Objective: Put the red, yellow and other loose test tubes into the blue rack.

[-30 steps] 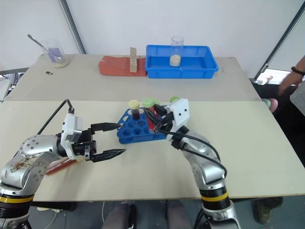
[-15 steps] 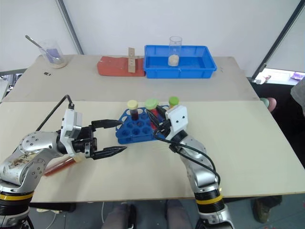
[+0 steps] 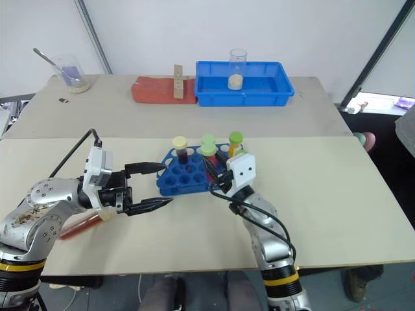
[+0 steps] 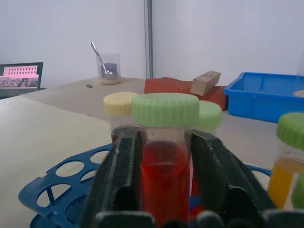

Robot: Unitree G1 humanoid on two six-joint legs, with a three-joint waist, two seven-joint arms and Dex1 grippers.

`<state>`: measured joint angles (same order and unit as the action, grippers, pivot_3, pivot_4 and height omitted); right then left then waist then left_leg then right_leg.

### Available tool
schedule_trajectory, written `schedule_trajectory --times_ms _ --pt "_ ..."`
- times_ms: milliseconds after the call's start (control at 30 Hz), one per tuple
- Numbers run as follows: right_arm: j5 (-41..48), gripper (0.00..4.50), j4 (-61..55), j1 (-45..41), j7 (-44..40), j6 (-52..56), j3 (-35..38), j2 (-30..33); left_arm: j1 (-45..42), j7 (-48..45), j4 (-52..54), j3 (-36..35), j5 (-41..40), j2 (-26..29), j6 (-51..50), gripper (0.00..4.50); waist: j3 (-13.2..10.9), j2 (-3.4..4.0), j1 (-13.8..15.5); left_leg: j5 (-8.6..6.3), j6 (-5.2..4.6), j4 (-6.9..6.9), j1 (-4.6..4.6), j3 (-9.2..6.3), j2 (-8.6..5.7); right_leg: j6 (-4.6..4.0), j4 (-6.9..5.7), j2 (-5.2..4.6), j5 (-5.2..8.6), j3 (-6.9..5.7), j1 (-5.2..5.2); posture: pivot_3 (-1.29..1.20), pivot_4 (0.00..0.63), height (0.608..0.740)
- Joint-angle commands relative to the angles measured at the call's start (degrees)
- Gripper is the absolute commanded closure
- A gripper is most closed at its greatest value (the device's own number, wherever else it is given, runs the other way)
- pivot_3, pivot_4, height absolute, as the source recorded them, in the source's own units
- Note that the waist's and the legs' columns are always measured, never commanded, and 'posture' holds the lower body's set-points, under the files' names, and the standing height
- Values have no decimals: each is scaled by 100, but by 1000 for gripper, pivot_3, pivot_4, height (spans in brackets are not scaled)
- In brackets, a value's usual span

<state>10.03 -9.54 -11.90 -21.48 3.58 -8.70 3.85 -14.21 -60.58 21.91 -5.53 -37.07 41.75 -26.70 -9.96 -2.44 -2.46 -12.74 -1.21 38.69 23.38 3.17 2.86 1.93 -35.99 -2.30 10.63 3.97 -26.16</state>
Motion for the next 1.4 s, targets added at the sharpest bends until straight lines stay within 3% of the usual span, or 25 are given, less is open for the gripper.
schedule_trajectory --times_ms 33,100,233,433,600,867,1233,1333,1400 --pt "51 1139 -266 16 -73 57 60 133 -125 32 155 -155 -80 129 -44 0 0 0 -1 0 0 0 0 0 0 0 0 0 0 0 0 0 150 740" --pt "37 504 -455 103 -182 317 60 395 -144 58 153 -223 -36 288 -108 0 0 0 0 0 0 1 -2 1 0 -10 0 0 6 0 1 0 150 740" --pt "149 504 -1175 326 -639 959 27 1146 -88 -67 109 -457 111 1087 -432 0 0 0 4 0 0 0 -1 1 0 -21 -1 -1 14 0 -1 0 150 740" --pt "993 504 -2202 135 -1888 1938 202 2519 570 -1103 -414 -540 1021 3296 -561 0 -2 -1 -32 0 0 -24 -23 14 3 -48 -2 -1 34 1 -3 0 150 740" --pt "1852 504 -2550 -278 -2870 2560 193 3361 1089 -1334 -771 -458 1605 4185 -612 0 -4 -4 11 0 1 -51 -40 17 7 -69 -5 -2 48 -6 -6 0 150 740" --pt "2780 504 -2758 -791 -3668 3173 81 3796 954 -1205 -780 216 1988 4070 -912 0 -6 -8 50 0 1 -59 -26 19 6 -69 2 -3 54 -11 -13 0 150 740" --pt "3088 504 -2823 -974 -3623 3479 148 3756 169 -1044 -1248 1344 2760 3436 -963 0 -6 -10 154 0 1 -59 -26 20 4 -68 -6 -3 54 -11 -15 0 150 740" --pt "3274 482 -2892 -983 -3604 3636 231 3813 -74 -1074 -1356 1548 2874 3241 -1050 817 -6 -13 167 0 1 -59 -25 19 3 -68 -6 -3 53 -11 -15 0 150 740" --pt "3316 482 -2906 -972 -3625 3681 255 3903 -133 -1112 -1430 1720 3054 3187 -924 1773 -6 -14 169 0 1 -59 -24 18 3 -67 -5 -3 53 -11 -14 0 150 740"
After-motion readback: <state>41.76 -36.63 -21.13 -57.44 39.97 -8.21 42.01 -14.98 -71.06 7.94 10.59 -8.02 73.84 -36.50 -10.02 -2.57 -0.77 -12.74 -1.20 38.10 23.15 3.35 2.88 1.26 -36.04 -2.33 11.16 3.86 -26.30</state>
